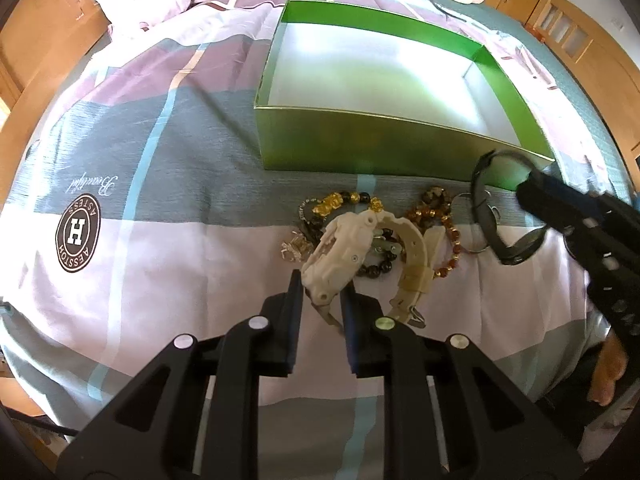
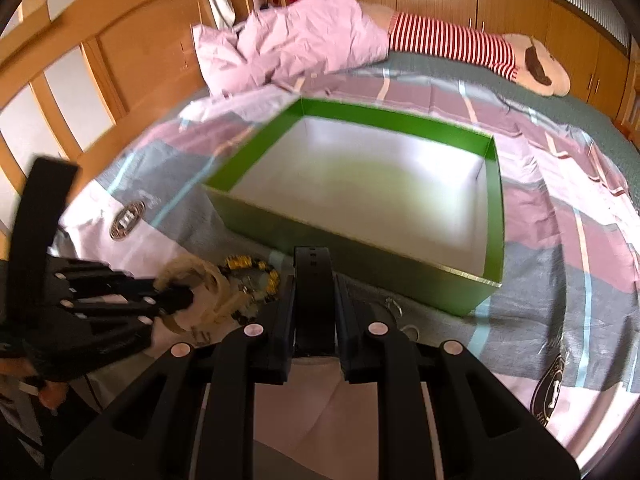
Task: Organize jewelry
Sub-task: 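Carry both watches into the green box and open both tools to release them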
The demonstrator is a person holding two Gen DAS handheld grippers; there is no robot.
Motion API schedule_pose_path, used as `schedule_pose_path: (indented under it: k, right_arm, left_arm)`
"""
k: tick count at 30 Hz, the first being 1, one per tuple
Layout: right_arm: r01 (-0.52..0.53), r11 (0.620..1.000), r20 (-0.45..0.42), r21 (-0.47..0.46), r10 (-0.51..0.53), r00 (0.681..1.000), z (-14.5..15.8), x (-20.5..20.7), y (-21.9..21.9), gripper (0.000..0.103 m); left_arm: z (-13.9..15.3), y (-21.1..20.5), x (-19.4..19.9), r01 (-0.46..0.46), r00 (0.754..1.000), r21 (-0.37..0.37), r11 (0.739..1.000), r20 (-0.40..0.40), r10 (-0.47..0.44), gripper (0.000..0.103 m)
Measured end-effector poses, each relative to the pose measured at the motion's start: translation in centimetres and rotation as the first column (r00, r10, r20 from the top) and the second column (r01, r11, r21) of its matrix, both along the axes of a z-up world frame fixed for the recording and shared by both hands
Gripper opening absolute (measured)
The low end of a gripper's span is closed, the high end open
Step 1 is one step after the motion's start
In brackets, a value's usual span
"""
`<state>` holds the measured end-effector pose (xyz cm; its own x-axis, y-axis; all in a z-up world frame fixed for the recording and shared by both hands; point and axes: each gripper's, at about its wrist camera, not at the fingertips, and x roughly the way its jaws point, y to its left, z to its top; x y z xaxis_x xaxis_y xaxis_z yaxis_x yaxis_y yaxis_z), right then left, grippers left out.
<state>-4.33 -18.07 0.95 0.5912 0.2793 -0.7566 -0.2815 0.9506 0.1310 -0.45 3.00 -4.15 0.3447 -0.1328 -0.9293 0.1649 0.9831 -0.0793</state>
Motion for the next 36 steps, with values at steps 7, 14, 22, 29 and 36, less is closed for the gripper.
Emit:
schedule_pose_path:
  k: [7,14,22,29,36]
  right_arm:
    - [0.017,1.000,0.005,0.013,-0.017,1.000,0.2,0.2,-0.4,0.018]
    - [0.000,1.000,0.016,0.015,-0.001,1.000,0.1,0.0,0.0,0.018]
    - [0.003,1.000,0.034,0.027,-0.004,0.999,0.6,-0.2,-0.4,0.018]
    - [0.016,0.998,0.080,0.067,-0.021,0.997,2.8,-0.3,-1.4,0.018]
    - [0.038,0.999,0.128,0.034,-0.042,0.991,5.5,3.5,-2.0,0.018]
  left_arm:
    - [0.3,-0.1,-0.6,0.021,1.000,0.015,1.000,0.019,-0.021,0.019]
    - [0.4,0.2,-1.1,0.021,0.999,0.027,0.999,0.025,-0.022,0.019]
    - [0.4,0.1,-1.0,0.022,0.999,0.031,0.999,0.025,-0.023,0.019]
    - [1.8,1.3,-0.5,-0.009,0.999,-0.028,1.000,0.042,0.010,0.019]
    - [6.3,1.0,3.3,0.017,0.992,-0.088,0.996,0.123,-0.006,0.019]
